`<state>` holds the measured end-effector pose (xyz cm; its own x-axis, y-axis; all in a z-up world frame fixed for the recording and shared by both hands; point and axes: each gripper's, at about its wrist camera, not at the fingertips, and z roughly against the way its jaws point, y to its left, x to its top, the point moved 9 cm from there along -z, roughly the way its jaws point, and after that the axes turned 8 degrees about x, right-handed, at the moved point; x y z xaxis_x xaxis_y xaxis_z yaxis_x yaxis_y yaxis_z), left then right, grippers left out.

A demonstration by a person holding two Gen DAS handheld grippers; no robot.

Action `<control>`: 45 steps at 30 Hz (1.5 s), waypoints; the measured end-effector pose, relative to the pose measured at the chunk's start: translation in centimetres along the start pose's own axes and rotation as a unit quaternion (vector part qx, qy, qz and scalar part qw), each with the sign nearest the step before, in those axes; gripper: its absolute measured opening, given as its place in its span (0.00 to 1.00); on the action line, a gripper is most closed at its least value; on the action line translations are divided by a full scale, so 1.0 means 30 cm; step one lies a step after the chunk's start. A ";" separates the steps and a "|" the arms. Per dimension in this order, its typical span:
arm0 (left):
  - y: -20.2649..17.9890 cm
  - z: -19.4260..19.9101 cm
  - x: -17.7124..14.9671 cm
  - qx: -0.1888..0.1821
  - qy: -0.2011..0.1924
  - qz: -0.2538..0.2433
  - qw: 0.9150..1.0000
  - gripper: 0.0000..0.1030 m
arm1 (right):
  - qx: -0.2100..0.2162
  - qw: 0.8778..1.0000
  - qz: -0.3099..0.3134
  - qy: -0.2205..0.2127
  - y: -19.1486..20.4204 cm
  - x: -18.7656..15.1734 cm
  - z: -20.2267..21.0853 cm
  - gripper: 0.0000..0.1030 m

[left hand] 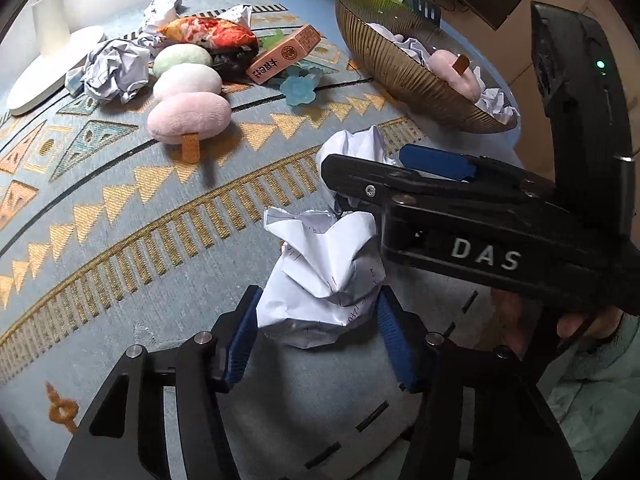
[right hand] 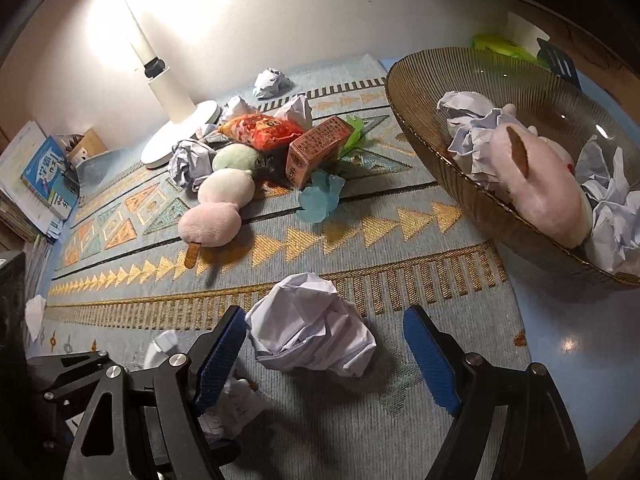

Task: Organize objects
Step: 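Move the left tool to a white paper ball on the rug and grasp it, then carry the paper ball into the brown bowl while the right tool carries another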

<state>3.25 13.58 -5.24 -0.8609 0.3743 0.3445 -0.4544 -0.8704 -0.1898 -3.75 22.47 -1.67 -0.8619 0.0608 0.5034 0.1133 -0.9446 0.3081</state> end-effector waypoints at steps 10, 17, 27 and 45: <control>0.117 0.092 0.050 0.011 -0.070 0.041 0.997 0.49 | 0.016 0.998 0.041 -0.050 0.041 0.034 0.065 0.50; 0.060 0.078 0.089 0.006 -0.080 0.021 0.997 0.49 | 0.021 0.997 -0.021 -0.074 -0.042 0.020 0.153 0.50; -0.048 0.058 0.156 -0.035 -0.078 0.024 0.996 0.49 | 0.008 0.994 -0.038 -0.100 -0.136 -0.027 0.292 0.50; -0.270 0.080 0.566 -0.066 -0.165 -0.006 0.984 0.49 | -0.084 0.980 -0.027 -0.176 -0.375 0.148 0.562 0.51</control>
<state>-7.13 26.21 4.36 -0.7441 0.2406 0.6233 -0.5084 -0.8091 -0.2946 -0.54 38.82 10.71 -0.6376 0.1911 0.7463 -0.0361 -0.9751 0.2188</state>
